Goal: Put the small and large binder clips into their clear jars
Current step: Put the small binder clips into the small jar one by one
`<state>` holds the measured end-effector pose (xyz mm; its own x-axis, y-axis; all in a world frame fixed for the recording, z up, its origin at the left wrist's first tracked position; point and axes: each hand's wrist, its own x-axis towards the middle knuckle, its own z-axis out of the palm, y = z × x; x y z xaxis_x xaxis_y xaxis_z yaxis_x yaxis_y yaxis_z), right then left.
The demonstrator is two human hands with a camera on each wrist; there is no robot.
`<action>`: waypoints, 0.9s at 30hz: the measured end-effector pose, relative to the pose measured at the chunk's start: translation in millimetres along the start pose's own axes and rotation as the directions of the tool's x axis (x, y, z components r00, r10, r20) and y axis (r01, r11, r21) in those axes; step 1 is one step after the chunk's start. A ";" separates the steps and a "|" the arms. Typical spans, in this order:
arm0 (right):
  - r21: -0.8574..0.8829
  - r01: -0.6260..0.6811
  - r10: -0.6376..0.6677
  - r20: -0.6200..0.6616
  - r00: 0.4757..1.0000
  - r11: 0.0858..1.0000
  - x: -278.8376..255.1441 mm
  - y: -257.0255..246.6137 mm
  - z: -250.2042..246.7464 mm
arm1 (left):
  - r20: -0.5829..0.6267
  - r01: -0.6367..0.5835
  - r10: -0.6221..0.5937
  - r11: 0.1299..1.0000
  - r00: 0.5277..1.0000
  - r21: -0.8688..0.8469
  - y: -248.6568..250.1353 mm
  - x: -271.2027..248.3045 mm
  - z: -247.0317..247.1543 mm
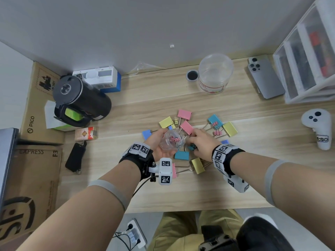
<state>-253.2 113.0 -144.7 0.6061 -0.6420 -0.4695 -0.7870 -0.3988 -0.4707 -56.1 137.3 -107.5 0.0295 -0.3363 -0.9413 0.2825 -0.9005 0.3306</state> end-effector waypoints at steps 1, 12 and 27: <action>0.007 -0.008 0.008 -0.003 1.000 1.000 -0.1 0.4 0.2 | 0.000 -0.003 0.003 1.000 1.000 0.001 -0.2 0.4 0.2; 0.061 -0.023 0.026 -0.054 0.998 0.998 2.4 3.5 1.7 | -0.014 0.005 -0.005 1.000 1.000 -0.007 -0.4 2.8 2.2; 0.076 -0.045 0.045 -0.004 0.999 0.996 7.2 0.7 1.9 | -0.019 0.011 -0.011 1.000 1.000 -0.022 -5.8 8.1 1.6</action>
<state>-249.2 109.3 -149.7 0.5695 -0.6621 -0.4870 -0.8022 -0.3187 -0.5048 -59.1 139.4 -116.9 0.0442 -0.3209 -0.9461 0.3039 -0.8978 0.3187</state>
